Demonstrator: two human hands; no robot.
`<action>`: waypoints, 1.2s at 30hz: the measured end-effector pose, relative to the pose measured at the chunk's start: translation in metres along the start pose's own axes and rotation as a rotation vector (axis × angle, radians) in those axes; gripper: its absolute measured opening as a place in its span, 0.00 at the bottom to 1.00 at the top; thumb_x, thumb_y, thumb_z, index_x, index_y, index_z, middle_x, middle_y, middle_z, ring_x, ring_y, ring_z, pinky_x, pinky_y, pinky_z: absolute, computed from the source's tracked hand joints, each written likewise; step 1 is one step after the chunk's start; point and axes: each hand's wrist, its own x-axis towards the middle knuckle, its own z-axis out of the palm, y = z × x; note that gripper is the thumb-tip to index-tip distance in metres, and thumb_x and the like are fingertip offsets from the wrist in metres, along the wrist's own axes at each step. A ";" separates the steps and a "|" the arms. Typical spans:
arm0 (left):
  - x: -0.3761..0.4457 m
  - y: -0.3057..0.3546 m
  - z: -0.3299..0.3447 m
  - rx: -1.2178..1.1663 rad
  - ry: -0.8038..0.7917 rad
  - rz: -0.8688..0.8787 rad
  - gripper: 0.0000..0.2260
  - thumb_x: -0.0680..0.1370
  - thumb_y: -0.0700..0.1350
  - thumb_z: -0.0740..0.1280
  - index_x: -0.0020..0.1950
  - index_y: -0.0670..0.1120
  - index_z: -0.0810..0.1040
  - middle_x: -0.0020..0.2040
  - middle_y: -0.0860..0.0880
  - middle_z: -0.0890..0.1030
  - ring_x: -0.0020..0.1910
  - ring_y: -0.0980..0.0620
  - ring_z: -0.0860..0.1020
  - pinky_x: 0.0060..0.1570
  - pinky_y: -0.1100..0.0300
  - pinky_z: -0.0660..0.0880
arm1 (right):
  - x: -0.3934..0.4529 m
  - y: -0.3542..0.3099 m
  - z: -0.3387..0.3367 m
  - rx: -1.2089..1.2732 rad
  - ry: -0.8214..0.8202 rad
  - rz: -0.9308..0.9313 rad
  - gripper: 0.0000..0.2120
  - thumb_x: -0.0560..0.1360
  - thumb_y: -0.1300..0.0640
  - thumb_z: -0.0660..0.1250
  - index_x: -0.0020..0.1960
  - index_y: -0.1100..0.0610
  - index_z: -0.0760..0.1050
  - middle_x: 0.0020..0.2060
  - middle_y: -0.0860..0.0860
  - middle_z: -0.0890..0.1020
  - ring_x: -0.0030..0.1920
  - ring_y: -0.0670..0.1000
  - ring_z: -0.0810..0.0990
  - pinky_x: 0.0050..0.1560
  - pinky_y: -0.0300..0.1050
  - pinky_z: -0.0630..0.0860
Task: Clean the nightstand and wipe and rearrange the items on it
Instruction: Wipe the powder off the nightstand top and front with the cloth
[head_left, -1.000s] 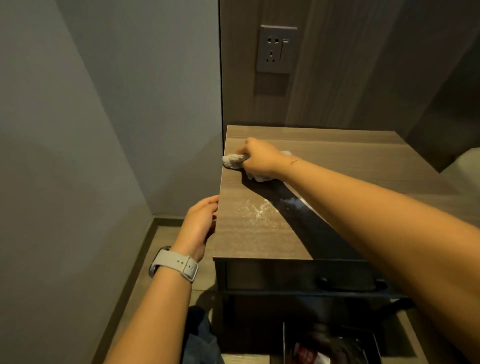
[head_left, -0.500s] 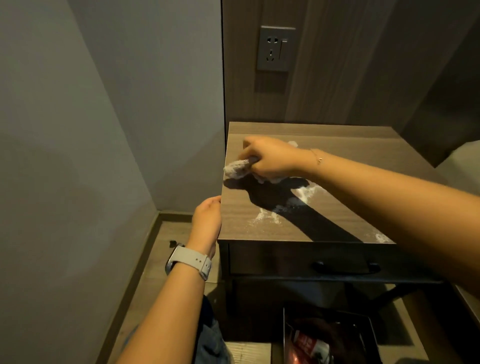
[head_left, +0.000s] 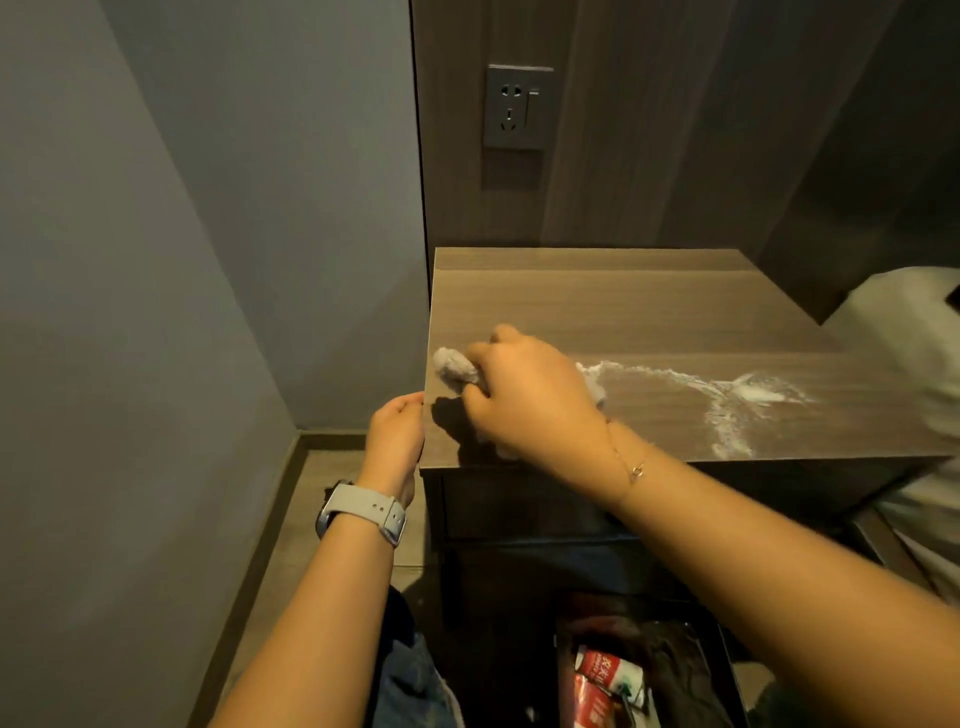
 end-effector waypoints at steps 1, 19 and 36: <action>-0.002 0.000 0.000 -0.033 0.008 -0.012 0.09 0.79 0.42 0.60 0.47 0.43 0.79 0.41 0.47 0.78 0.40 0.51 0.74 0.42 0.57 0.72 | -0.007 -0.012 0.012 0.037 0.001 0.033 0.11 0.75 0.55 0.60 0.55 0.56 0.74 0.49 0.55 0.75 0.48 0.58 0.76 0.41 0.50 0.73; -0.018 0.005 0.009 0.186 0.028 0.202 0.17 0.82 0.46 0.52 0.64 0.40 0.72 0.57 0.33 0.75 0.45 0.39 0.75 0.51 0.44 0.74 | -0.052 0.050 0.008 -0.097 0.124 0.340 0.10 0.76 0.55 0.61 0.55 0.56 0.75 0.52 0.54 0.78 0.50 0.58 0.77 0.39 0.45 0.67; -0.004 0.000 0.008 0.275 0.039 0.249 0.16 0.83 0.45 0.50 0.62 0.41 0.73 0.55 0.44 0.76 0.52 0.47 0.74 0.50 0.55 0.69 | -0.039 0.072 0.020 -0.116 0.087 0.389 0.13 0.76 0.57 0.61 0.59 0.56 0.74 0.56 0.54 0.77 0.51 0.58 0.78 0.39 0.45 0.67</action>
